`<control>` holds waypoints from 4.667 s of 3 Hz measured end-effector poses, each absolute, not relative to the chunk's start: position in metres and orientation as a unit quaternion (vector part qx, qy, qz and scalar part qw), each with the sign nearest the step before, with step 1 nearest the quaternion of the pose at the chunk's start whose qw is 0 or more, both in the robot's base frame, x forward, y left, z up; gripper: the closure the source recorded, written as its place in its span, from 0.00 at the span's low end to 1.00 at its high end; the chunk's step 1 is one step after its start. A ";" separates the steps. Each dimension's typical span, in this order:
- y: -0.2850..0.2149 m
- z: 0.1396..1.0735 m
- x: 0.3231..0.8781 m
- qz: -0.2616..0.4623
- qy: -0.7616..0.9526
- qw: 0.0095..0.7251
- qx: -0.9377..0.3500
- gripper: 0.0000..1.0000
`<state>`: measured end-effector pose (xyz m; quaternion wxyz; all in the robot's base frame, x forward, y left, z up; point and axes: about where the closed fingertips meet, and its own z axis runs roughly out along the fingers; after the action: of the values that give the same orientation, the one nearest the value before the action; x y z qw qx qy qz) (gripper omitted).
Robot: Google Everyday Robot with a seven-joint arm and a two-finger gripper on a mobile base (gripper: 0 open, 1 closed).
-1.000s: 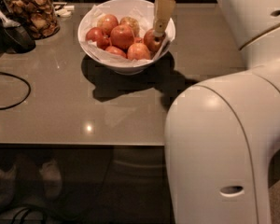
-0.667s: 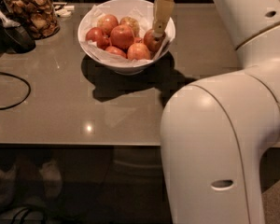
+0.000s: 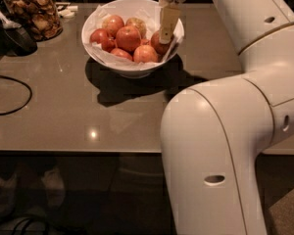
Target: Pick apple from white bowl
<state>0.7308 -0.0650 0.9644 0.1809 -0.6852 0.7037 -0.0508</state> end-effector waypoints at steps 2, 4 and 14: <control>-0.066 0.946 0.737 -0.041 0.707 0.168 -0.686 0.22; -0.065 0.936 0.740 -0.037 0.706 0.161 -0.689 0.22; -0.069 0.908 0.740 -0.007 0.704 0.143 -0.696 0.65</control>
Offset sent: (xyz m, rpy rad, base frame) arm -0.0128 -0.0186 -0.0207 -0.0498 0.1556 0.0008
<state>0.7402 -0.0691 0.9085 0.1430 -0.6957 0.7039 -0.0067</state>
